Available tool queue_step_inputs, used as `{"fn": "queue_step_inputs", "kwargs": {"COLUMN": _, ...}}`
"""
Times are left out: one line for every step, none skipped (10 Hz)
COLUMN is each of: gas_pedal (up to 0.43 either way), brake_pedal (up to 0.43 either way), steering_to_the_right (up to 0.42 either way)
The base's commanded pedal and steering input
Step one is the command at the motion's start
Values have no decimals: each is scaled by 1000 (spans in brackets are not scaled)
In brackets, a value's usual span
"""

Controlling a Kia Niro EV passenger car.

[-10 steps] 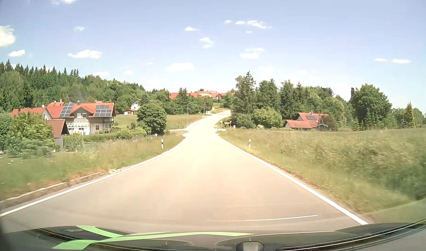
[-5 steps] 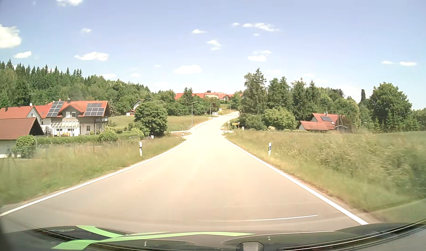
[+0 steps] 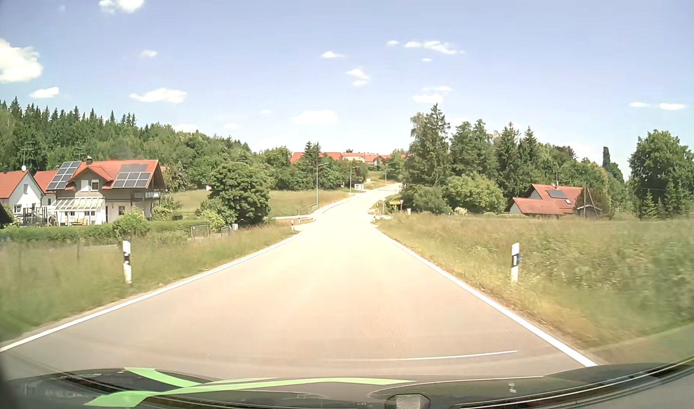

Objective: Follow the waypoints while adhering to traffic rules and regulations

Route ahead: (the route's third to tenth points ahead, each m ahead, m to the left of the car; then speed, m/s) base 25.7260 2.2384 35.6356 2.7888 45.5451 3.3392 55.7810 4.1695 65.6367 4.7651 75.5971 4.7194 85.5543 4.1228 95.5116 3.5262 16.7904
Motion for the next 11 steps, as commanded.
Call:
{"fn": "queue_step_inputs", "kwargs": {"gas_pedal": 0, "brake_pedal": 0, "steering_to_the_right": -10}}
{"fn": "queue_step_inputs", "kwargs": {"gas_pedal": 0, "brake_pedal": 0, "steering_to_the_right": -10}}
{"fn": "queue_step_inputs", "kwargs": {"gas_pedal": 0, "brake_pedal": 0, "steering_to_the_right": -9}}
{"fn": "queue_step_inputs", "kwargs": {"gas_pedal": 0, "brake_pedal": 0, "steering_to_the_right": -9}}
{"fn": "queue_step_inputs", "kwargs": {"gas_pedal": 0, "brake_pedal": 0, "steering_to_the_right": -9}}
{"fn": "queue_step_inputs", "kwargs": {"gas_pedal": 0, "brake_pedal": 0, "steering_to_the_right": -9}}
{"fn": "queue_step_inputs", "kwargs": {"gas_pedal": 0, "brake_pedal": 0, "steering_to_the_right": -9}}
{"fn": "queue_step_inputs", "kwargs": {"gas_pedal": 0, "brake_pedal": 0, "steering_to_the_right": -9}}
{"fn": "queue_step_inputs", "kwargs": {"gas_pedal": 0, "brake_pedal": 0, "steering_to_the_right": -9}}
{"fn": "queue_step_inputs", "kwargs": {"gas_pedal": 0, "brake_pedal": 0, "steering_to_the_right": -9}}
{"fn": "queue_step_inputs", "kwargs": {"gas_pedal": 0, "brake_pedal": 0, "steering_to_the_right": -9}}
